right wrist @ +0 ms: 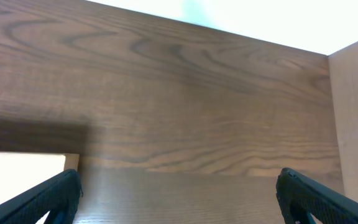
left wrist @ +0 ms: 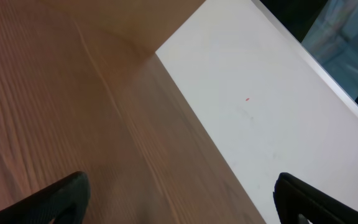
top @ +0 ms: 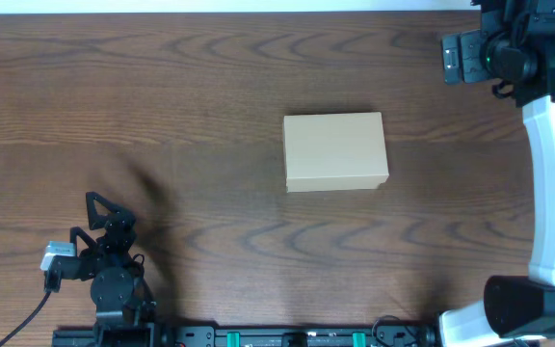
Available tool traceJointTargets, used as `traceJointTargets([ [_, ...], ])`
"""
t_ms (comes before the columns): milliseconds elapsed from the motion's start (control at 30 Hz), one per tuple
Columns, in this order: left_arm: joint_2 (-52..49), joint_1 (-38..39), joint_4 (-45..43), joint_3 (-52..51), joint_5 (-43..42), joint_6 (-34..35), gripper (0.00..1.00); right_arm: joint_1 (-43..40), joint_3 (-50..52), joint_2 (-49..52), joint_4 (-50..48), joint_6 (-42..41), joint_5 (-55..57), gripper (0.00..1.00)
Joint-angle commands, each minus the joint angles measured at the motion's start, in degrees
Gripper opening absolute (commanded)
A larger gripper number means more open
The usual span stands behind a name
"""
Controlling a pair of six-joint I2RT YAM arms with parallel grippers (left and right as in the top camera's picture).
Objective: Pack container
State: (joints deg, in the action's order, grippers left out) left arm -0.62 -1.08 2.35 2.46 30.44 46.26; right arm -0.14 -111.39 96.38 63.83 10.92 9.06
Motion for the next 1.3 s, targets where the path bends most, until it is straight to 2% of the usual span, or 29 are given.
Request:
traceJointTargets([
  [0,0.4,-0.3,0.4,-2.1,1.1,-1.3,0.95,-0.2,-0.7,-0.1,0.0,0.1,0.6,0.99],
  [467,0.4,-0.3,0.4,-2.1,1.1,-1.3,0.95,-0.2,-0.7,-0.1,0.0,0.1,0.6,0.99],
  [533,0.3,-0.3,0.5,-2.1,1.9,-5.6,0.95,-0.2,-0.7,-0.1,0.0,0.1,0.6,0.99],
  [600,0.3,-0.3,0.4,-2.1,0.4,-5.7,0.95,-0.2,-0.7,-0.1,0.0,0.1,0.6,0.99],
  [633,0.3,-0.3,0.4,-2.1,-1.4,-4.0,0.95,-0.2,-0.7,-0.1,0.0,0.1,0.6,0.99],
  [767,0.3,-0.3,0.4,-2.1,-3.1,13.8,0.96,-0.2,-0.7,-0.1,0.0,0.1,0.6,0.99],
  [900,0.3,-0.3,0.4,-2.1,-4.3,38.7,0.95,-0.2,-0.7,-0.1,0.1,0.1,0.6,0.99],
  [1033,0.3,-0.3,0.4,-2.1,-1.7,58.7,0.95,-0.2,-0.7,-0.1,0.0,0.1,0.6,0.99],
  [1133,0.3,-0.3,0.4,-2.1,-1.5,63.0,0.96,-0.2,-0.7,-0.1,0.0,0.1,0.6,0.99],
  [1233,0.3,-0.3,0.4,-2.1,-1.5,62.4,0.95,-0.2,-0.7,-0.1,0.0,0.1,0.6,0.99],
  [1267,0.3,-0.3,0.4,-2.1,-1.5,60.4,0.95,-0.2,-0.7,-0.1,0.0,0.1,0.6,0.99],
])
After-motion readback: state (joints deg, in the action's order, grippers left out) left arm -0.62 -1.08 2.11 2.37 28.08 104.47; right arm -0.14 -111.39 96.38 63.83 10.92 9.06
